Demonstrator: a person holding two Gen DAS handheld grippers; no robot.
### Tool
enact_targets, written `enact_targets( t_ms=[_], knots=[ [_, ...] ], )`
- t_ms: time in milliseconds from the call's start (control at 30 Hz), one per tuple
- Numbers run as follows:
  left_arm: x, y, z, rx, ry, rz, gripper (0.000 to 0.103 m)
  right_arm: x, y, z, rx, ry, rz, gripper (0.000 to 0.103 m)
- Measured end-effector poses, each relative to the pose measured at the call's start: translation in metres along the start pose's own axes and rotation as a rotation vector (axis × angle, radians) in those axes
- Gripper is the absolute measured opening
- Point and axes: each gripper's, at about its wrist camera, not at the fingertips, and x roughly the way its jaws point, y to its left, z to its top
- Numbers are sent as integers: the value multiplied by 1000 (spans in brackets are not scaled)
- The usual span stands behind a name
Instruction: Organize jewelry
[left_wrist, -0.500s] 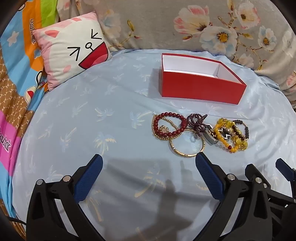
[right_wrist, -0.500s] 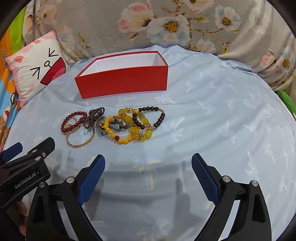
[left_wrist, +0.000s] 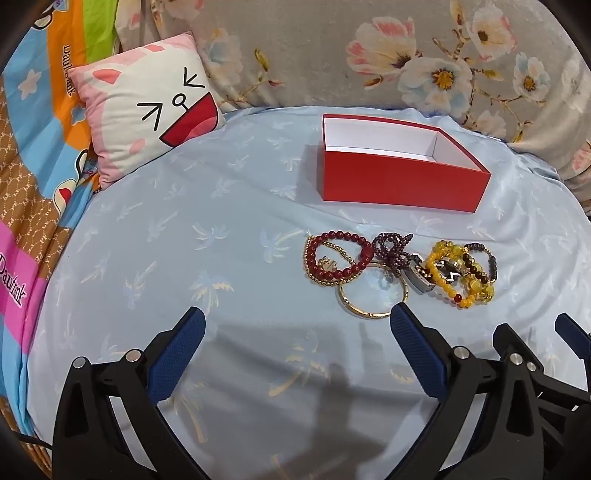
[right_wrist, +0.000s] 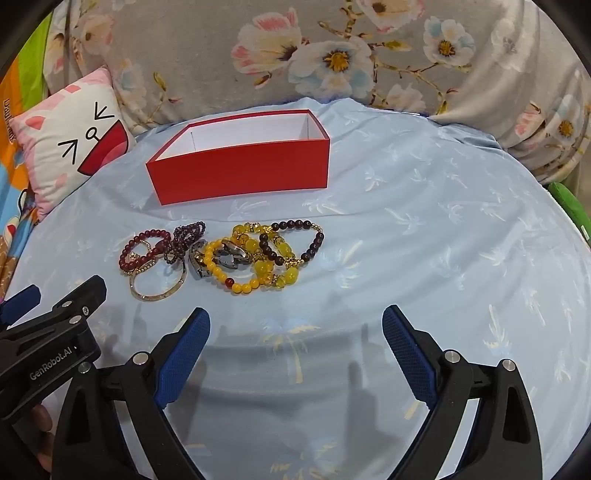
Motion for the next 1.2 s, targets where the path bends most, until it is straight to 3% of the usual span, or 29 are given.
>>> enact_targets(
  t_ms=[1200],
  knots=[
    [-17, 1, 9, -12, -38, 6, 96, -15, 2, 3, -3, -40, -12, 91]
  ],
)
